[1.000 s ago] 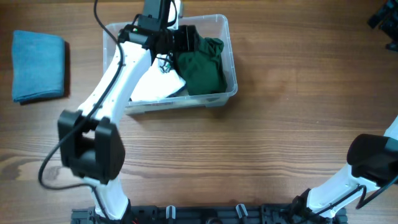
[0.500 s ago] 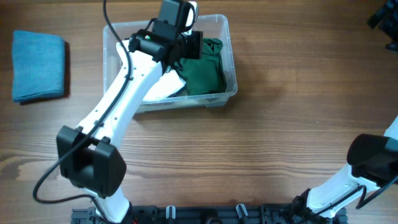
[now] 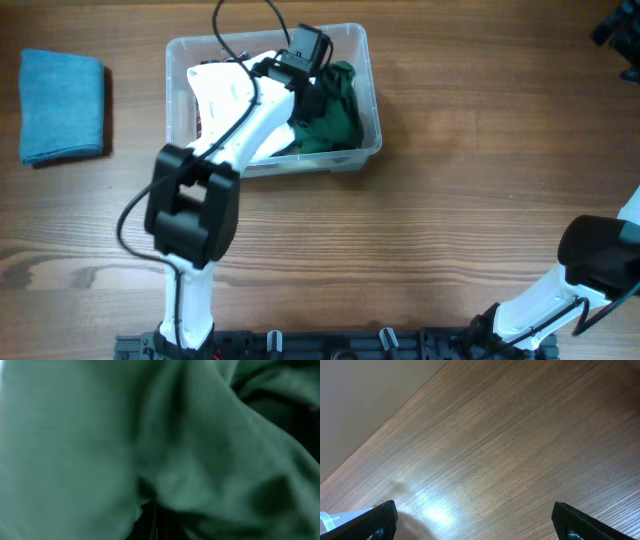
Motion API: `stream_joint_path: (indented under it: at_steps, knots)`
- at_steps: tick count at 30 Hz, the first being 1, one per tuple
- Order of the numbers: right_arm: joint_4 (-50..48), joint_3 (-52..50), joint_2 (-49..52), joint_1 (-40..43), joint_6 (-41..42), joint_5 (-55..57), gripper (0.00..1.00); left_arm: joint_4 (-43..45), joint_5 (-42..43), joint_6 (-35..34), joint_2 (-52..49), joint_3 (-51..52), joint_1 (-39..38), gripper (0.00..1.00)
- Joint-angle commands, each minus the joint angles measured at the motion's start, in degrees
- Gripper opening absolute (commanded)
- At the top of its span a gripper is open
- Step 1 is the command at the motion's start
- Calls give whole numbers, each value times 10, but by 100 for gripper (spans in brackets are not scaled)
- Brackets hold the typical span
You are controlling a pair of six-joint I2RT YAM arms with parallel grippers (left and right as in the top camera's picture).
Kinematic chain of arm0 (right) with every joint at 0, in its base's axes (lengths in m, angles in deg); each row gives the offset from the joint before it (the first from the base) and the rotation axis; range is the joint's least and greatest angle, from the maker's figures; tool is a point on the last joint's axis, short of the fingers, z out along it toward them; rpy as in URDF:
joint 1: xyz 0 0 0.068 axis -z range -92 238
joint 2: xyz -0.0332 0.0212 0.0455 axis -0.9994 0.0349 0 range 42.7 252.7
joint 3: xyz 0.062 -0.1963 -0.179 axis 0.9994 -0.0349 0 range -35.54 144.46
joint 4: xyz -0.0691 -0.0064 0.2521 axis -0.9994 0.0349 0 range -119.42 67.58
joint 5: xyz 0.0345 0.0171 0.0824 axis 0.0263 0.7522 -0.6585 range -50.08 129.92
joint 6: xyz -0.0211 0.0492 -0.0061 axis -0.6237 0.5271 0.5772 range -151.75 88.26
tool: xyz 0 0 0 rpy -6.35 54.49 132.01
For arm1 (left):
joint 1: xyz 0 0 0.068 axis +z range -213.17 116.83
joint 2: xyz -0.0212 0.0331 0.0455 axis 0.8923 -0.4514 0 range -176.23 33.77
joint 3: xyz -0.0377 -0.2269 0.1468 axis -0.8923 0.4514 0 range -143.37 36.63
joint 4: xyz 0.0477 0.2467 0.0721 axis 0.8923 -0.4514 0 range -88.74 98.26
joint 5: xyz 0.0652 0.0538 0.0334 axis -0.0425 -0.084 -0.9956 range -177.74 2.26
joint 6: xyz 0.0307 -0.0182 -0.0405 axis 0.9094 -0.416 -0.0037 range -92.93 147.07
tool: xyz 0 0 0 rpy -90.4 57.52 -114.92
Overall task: Pack container
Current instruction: 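Press the green shirt down into the container with the left gripper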
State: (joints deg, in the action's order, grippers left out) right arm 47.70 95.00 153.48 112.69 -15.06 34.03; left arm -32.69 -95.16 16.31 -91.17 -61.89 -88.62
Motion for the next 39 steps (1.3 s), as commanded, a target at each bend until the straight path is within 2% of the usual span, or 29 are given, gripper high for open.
stream_joint_path:
  at_steps: [1, 8, 17, 24, 29, 39]
  knots:
    - [-1, 0, 4, -1, 4, 6, 100, 4, -27, 1, -50, -1, -2, 4]
    - [-1, 0, 4, -1, 4, 6, 100, 14, -27, 1, -28, -2, -2, 4]
    - [-1, 0, 4, -1, 4, 6, 100, 0, -20, -2, 85, -2, -4, 7]
    - [-1, 0, 4, -1, 5, 6, 100, -79, 59, -32, 174, -2, -8, 7]
    - [-1, 0, 4, -1, 4, 6, 100, -139, 141, -32, 174, -2, -12, 4]
    - [-1, 0, 4, -1, 4, 6, 100, -209, 145, -33, 162, 0, -42, 4]
